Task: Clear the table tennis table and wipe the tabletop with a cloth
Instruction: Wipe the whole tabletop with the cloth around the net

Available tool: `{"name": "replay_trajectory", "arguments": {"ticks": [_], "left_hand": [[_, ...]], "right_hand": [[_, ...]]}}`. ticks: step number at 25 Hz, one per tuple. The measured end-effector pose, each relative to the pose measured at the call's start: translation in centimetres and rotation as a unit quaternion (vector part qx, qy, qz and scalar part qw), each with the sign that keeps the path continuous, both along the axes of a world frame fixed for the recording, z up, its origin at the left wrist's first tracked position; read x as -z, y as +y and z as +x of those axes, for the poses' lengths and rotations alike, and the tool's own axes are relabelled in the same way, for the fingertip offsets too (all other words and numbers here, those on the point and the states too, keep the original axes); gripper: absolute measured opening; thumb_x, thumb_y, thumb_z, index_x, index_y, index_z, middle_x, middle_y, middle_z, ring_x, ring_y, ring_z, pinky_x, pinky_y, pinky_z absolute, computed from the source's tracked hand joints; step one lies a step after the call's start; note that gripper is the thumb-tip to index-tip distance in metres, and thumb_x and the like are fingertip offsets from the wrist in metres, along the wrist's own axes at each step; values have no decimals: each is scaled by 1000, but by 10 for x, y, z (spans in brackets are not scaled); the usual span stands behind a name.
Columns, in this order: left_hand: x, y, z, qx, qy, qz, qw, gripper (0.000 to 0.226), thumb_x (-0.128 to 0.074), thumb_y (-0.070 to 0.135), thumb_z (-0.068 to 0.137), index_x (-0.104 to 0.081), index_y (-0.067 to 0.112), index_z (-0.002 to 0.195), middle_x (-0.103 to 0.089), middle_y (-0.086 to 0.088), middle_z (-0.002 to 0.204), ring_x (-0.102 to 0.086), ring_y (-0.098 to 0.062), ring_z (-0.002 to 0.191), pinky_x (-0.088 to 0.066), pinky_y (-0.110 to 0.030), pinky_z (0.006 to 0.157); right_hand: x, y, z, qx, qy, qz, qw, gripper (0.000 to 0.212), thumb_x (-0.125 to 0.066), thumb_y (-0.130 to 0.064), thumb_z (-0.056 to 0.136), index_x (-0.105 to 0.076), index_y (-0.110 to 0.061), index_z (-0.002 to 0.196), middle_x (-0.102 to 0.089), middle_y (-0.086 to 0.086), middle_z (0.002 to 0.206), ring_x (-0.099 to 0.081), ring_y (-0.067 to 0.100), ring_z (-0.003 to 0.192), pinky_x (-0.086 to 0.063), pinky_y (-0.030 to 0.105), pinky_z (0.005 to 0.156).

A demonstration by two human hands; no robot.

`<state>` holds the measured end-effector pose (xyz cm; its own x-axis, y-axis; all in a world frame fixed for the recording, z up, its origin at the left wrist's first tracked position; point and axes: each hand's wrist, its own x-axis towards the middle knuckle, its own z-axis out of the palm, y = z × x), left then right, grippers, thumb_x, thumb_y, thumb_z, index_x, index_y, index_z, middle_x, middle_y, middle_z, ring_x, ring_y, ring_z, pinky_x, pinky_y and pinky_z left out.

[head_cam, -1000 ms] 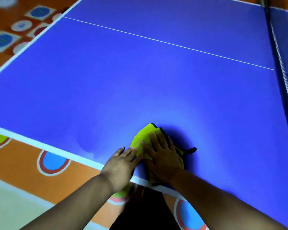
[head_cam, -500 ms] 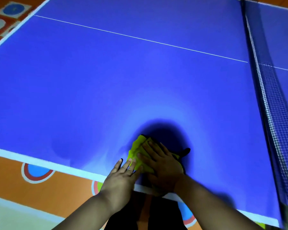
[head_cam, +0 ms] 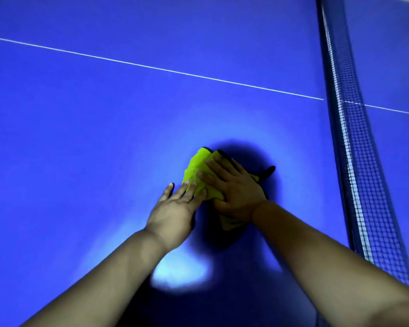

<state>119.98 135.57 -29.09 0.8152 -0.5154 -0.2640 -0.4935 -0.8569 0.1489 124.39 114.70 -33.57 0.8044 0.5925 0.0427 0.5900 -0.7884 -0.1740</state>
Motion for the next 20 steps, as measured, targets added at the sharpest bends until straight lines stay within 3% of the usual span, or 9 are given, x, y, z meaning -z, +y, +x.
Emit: {"name": "replay_trajectory", "arguments": {"ticks": [1,3,7,11,17,20], "left_hand": [[2,-21,24,-6,9,-9,1000,64,-45,20,87,-23,27,148,-20,-3,155,-17,-20,144,-5,-42,115],[6,-63,71,-14,6,-22,1000,67,-42,23,91,-10,30,149,-7,1,158,-3,-16,145,4,-38,115],[8,-142,154,21,-15,14,1000,69,-39,20,92,-2,29,150,-2,2,158,2,-15,145,2,-40,115],[12,-216,214,42,-11,41,998,64,-33,16,93,-5,27,150,-3,2,158,0,-16,145,-3,-44,117],[9,-236,226,74,-3,57,996,62,-32,14,92,-13,26,149,-8,-1,158,-5,-16,145,-7,-44,117],[-1,-220,192,120,-5,82,989,60,-32,17,94,-10,25,149,-9,-3,157,-6,-16,144,-7,-43,117]], "right_hand": [[2,-21,22,12,-5,4,1000,72,-45,-49,78,-34,-30,147,-31,6,155,-21,30,145,-15,47,116],[5,-64,65,34,-22,6,999,71,-44,-48,78,-37,-29,146,-34,7,154,-24,31,144,-15,44,115],[5,-139,134,82,-46,12,996,71,-42,-49,76,-45,-25,142,-39,11,150,-34,34,139,-25,45,111],[7,-207,180,148,-14,33,988,74,-38,-54,75,-42,-28,144,-31,8,155,-25,34,144,-25,57,109],[2,-207,159,277,34,-24,960,80,-17,-61,71,-24,-42,149,-10,-3,161,-6,22,149,-12,51,114],[2,-188,115,290,35,-48,955,78,-15,-59,72,-18,-44,149,-10,-1,161,-7,24,148,-11,49,116]]}}
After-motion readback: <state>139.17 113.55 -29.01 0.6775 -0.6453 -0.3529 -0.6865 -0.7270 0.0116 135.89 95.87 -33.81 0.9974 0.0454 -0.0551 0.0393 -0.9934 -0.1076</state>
